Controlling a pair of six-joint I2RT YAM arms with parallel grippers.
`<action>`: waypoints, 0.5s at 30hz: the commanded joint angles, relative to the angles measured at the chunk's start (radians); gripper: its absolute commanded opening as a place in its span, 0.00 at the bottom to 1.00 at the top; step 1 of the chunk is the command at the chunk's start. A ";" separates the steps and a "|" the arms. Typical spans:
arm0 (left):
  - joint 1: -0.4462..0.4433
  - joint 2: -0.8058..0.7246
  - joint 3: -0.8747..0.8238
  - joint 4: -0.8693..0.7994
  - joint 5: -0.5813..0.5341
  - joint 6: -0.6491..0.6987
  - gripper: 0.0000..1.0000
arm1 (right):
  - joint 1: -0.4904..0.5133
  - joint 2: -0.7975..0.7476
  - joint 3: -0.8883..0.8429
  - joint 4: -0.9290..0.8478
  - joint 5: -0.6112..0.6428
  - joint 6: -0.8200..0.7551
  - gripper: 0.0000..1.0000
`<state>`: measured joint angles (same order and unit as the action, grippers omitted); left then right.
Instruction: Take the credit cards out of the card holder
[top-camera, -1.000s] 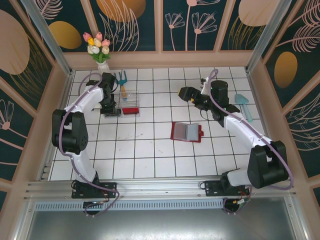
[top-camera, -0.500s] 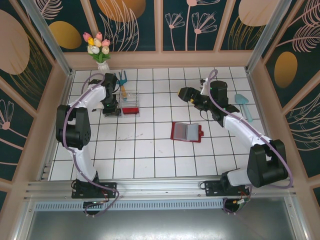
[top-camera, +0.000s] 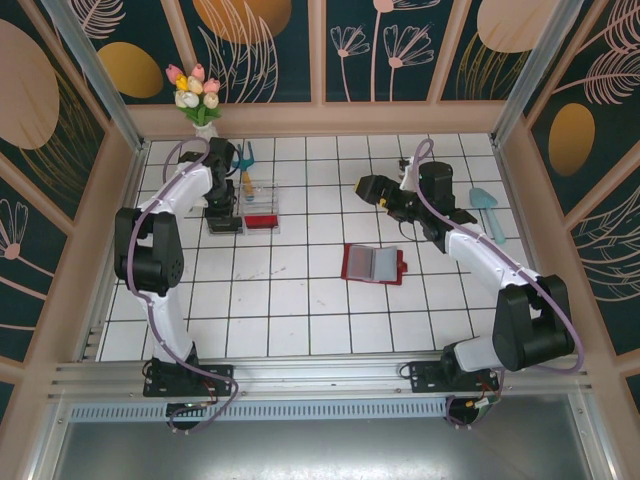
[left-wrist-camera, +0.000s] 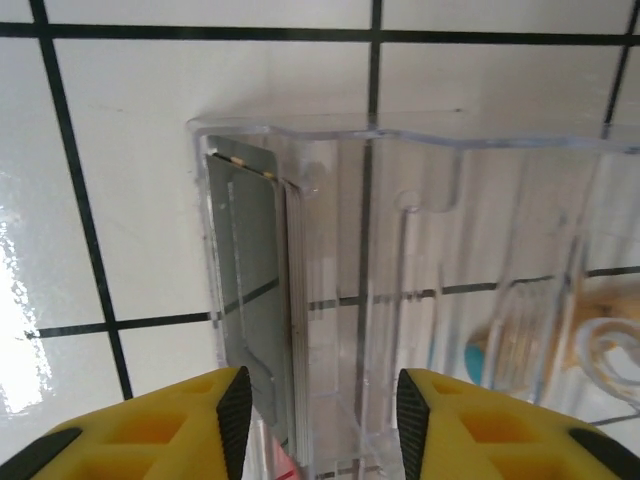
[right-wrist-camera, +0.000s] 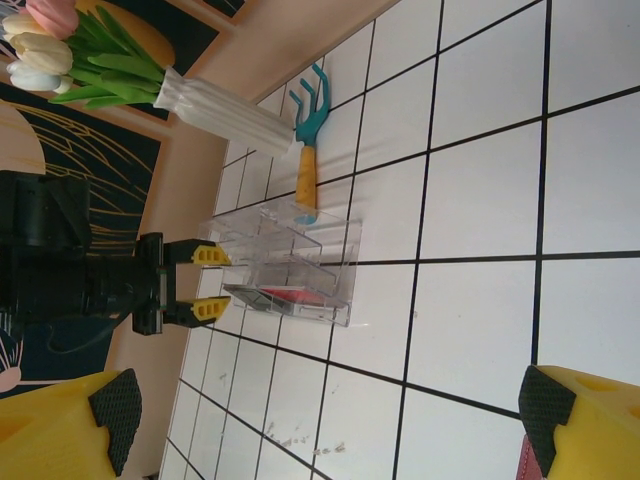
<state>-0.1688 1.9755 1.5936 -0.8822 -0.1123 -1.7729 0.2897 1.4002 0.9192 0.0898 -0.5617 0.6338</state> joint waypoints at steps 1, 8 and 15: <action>0.008 -0.033 0.014 0.058 -0.027 0.126 0.49 | 0.007 0.006 0.009 0.011 -0.002 -0.015 0.99; -0.015 -0.227 -0.205 0.404 0.091 0.495 0.53 | 0.007 -0.004 0.011 -0.073 0.067 -0.054 0.99; -0.137 -0.337 -0.371 0.600 0.178 0.698 0.52 | 0.030 -0.039 -0.046 -0.185 0.181 -0.105 0.87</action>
<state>-0.2497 1.6398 1.2453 -0.3920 0.0185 -1.2228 0.2989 1.3956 0.9062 -0.0177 -0.4496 0.5755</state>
